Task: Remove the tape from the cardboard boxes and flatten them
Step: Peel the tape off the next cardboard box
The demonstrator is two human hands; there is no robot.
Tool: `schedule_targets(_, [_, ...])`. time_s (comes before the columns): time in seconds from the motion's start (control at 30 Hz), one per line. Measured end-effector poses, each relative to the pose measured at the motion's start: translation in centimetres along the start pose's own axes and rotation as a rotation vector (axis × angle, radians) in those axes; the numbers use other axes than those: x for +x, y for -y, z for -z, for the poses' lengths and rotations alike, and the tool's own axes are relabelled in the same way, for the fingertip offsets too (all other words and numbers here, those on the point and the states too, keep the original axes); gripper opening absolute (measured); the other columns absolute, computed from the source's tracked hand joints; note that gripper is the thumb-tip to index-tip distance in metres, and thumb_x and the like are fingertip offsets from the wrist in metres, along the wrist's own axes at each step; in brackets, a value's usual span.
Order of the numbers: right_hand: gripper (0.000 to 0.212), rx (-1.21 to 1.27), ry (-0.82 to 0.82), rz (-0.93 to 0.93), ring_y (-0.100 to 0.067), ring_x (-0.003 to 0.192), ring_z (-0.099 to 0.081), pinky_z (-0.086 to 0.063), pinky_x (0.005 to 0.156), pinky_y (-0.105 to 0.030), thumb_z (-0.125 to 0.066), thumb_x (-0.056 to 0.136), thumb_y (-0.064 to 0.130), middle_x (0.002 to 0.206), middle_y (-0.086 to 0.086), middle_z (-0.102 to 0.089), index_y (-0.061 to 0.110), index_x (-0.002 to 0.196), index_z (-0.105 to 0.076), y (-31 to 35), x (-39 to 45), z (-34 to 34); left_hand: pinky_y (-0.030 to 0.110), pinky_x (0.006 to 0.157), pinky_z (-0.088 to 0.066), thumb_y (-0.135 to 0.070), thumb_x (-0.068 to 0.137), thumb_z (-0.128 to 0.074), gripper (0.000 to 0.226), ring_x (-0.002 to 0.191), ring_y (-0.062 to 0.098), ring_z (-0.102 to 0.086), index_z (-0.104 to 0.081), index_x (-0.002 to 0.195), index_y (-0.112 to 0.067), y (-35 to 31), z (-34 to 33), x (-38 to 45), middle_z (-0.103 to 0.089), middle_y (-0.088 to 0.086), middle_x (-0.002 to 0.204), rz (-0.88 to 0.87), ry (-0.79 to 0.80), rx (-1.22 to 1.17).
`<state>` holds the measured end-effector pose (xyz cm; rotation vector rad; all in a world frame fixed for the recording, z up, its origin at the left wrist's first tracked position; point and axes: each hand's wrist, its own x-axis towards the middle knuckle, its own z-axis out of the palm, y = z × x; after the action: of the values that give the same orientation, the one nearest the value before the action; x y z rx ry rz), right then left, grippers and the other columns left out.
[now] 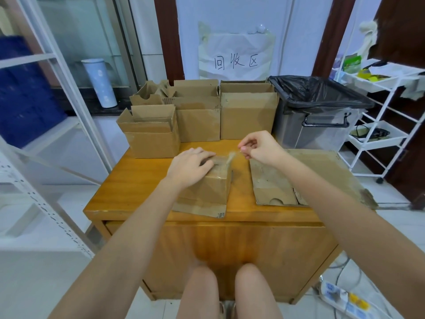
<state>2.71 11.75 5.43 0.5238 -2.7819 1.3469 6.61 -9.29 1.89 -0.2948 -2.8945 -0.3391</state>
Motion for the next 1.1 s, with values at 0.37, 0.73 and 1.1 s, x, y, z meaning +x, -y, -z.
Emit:
schedule_targets(0.37, [0.015,-0.15,-0.08,0.075,-0.011,0.089,-0.059,-0.046,0.073,-0.018,-0.051,0.096,0.005,0.088,0.008,-0.056,0.018,0.097,-0.059,-0.6,-1.5,-0.4,0.03,0.091,-0.041,-0.043,0.1,-0.03,0.043,0.117,0.014,-0.048,-0.049,0.137,-0.032,-0.7,-0.5,0.5,-0.055,-0.006,0.129,0.033,-0.043,0.046])
schedule_targets(0.73, [0.046,-0.081,0.013,0.168,-0.009,0.108,-0.05,-0.039,0.097,-0.018,-0.07,0.086,0.026,0.118,-0.001,-0.046,0.008,0.127,-0.058,-0.3,-1.3,-3.3,0.031,0.088,-0.04,-0.041,0.099,-0.032,0.044,0.114,0.018,-0.05,-0.051,0.136,-0.026,-0.9,-0.5,0.5,-0.056,-0.002,0.127,0.019,-0.056,0.069])
schedule_targets(1.1, [0.053,-0.113,0.085,0.313,-0.011,0.105,-0.053,-0.042,0.095,-0.021,-0.075,0.082,0.02,0.12,0.004,-0.054,0.013,0.13,-0.055,0.3,-1.0,-3.7,0.031,0.088,-0.04,-0.041,0.1,-0.032,0.043,0.114,0.018,-0.05,-0.051,0.136,-0.027,-0.9,-0.5,0.4,-0.057,-0.002,0.125,0.012,-0.058,0.063])
